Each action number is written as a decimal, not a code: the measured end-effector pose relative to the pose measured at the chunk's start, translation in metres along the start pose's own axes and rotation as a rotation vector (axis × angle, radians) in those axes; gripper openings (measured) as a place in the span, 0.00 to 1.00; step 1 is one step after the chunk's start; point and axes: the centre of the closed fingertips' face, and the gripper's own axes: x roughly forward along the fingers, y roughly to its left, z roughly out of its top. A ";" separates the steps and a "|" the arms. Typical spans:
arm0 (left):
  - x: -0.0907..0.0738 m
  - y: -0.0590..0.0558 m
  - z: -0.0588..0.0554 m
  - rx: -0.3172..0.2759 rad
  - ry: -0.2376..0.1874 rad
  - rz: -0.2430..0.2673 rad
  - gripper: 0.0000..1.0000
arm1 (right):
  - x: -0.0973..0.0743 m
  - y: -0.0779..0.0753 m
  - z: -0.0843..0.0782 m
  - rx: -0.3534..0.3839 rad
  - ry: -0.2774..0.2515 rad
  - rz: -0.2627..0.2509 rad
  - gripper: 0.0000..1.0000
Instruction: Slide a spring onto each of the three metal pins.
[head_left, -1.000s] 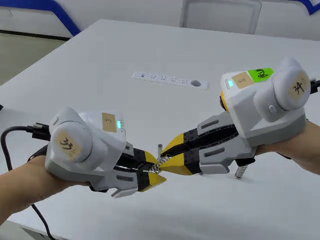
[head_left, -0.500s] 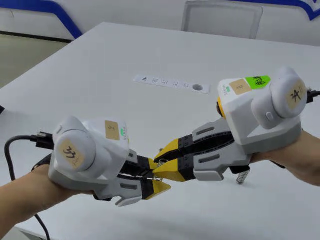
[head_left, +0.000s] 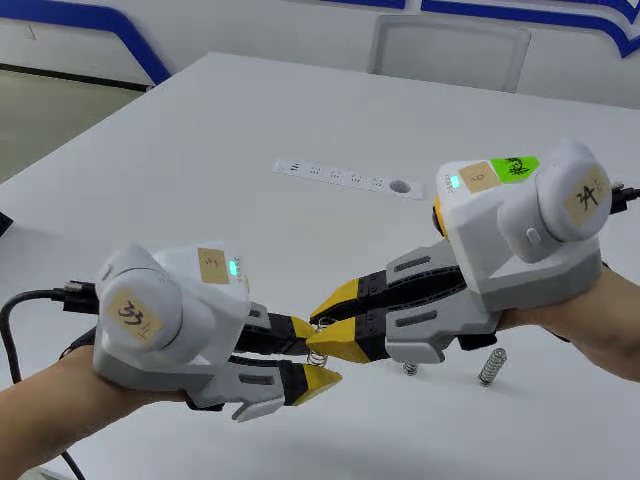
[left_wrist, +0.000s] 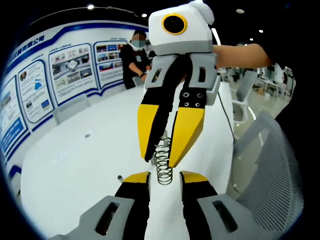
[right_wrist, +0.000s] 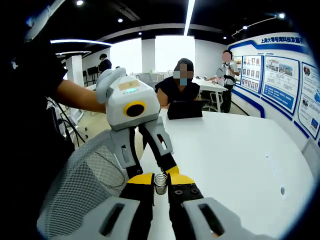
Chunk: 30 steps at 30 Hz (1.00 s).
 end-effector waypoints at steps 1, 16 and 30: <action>-0.001 0.001 -0.001 -0.001 -0.001 0.004 0.28 | 0.000 -0.002 0.002 0.000 -0.003 -0.002 0.10; -0.023 0.017 -0.006 -0.059 -0.047 0.025 0.53 | -0.014 -0.063 0.012 0.063 -0.045 -0.158 0.10; -0.031 0.042 -0.013 -0.121 -0.078 0.103 0.75 | 0.006 -0.111 -0.030 0.154 0.030 -0.252 0.10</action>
